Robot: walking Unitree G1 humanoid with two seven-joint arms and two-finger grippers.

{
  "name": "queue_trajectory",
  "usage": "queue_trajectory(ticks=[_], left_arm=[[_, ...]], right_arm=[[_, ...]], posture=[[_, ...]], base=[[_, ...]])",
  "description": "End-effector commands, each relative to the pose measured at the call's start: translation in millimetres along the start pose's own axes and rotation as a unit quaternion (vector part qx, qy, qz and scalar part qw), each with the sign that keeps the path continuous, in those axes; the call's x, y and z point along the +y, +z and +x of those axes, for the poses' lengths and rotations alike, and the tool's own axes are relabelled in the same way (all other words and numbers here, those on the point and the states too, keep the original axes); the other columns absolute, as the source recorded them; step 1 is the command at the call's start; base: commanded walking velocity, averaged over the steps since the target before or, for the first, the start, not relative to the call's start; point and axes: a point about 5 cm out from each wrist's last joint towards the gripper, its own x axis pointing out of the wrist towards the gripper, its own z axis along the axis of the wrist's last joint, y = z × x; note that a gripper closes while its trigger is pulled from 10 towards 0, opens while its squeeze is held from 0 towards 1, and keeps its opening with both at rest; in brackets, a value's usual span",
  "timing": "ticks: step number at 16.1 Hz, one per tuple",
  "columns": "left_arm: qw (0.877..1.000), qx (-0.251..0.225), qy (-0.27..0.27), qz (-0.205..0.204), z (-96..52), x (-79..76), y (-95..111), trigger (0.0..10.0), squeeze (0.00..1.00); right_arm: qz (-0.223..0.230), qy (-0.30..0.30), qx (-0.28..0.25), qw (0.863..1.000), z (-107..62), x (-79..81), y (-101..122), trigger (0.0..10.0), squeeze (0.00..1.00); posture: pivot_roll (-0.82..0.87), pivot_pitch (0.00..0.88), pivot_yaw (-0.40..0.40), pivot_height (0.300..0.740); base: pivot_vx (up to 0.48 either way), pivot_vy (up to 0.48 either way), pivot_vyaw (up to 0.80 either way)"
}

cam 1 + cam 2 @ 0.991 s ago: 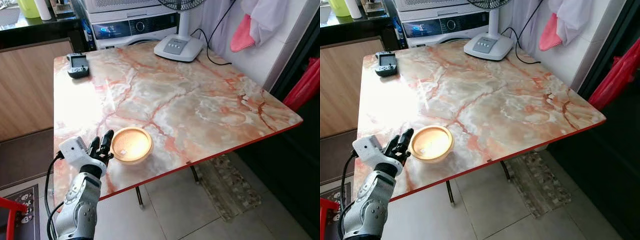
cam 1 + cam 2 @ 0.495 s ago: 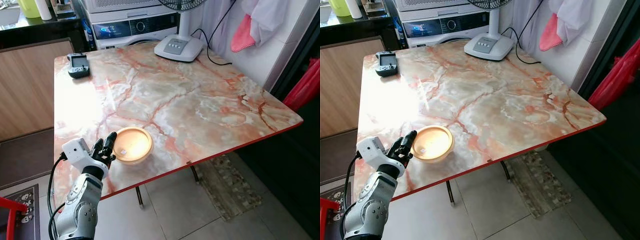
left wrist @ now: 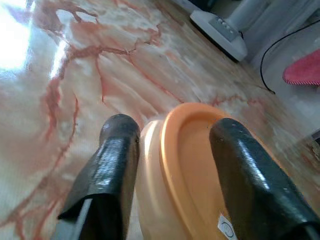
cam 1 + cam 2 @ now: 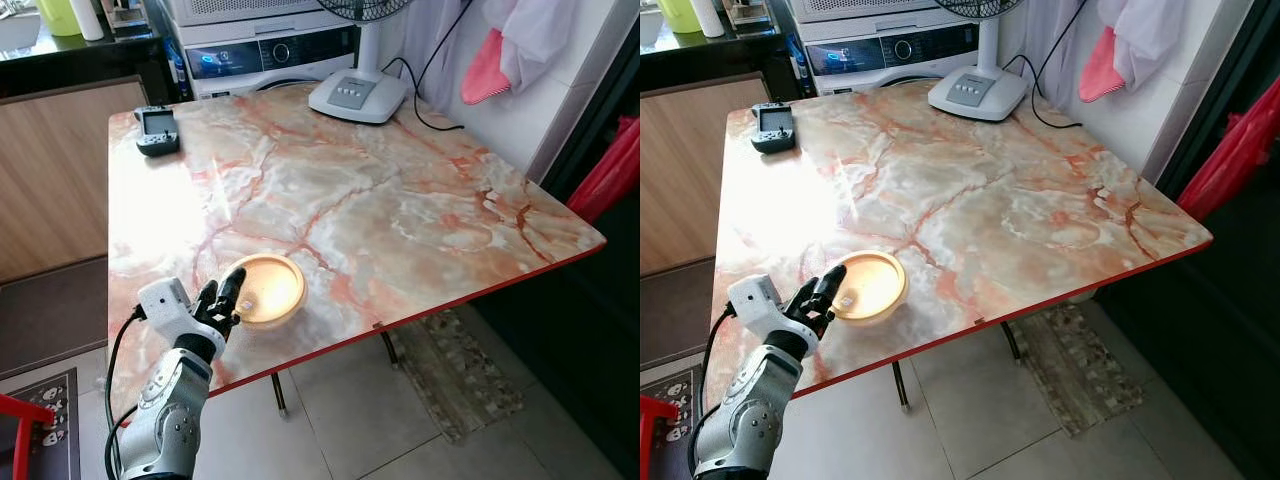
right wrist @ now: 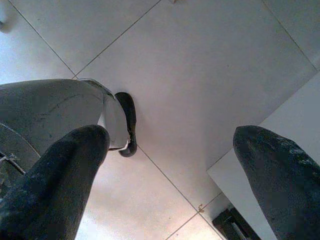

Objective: Restocking fridge

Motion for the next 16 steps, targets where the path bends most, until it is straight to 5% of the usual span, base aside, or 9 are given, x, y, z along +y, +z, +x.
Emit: queue_trajectory(ticks=[1,2,3,16], left_arm=[[1.000,-0.003,0.003,0.003,0.8,-1.1,1.1,10.0,1.00],[1.000,-0.005,0.007,0.000,0.4,0.0,1.4,10.0,0.39],[1.000,-0.006,0.009,-0.004,0.2,1.3,1.7,10.0,0.00],[0.996,0.036,-0.032,-0.071,14.6,-5.7,-22.3,10.0,0.00]], right_arm=[[-0.002,-0.005,0.004,1.000,-1.7,-2.9,-3.1,10.0,0.00],[-0.003,-0.005,0.004,1.000,-1.6,-3.0,-3.0,10.0,0.00],[-0.004,-0.005,0.004,1.000,-1.5,-3.0,-2.8,10.0,0.00],[-0.010,-0.006,0.005,1.000,-2.4,-5.4,-3.5,10.0,0.00]], posture=[[0.12,0.076,-0.049,0.740],[0.12,0.076,-0.051,0.740],[0.13,0.077,-0.053,0.740],[0.10,0.086,-0.060,0.740]], base=[[0.000,0.000,0.00],[0.000,0.000,0.00],[0.000,0.000,0.00],[0.000,0.000,0.00]])
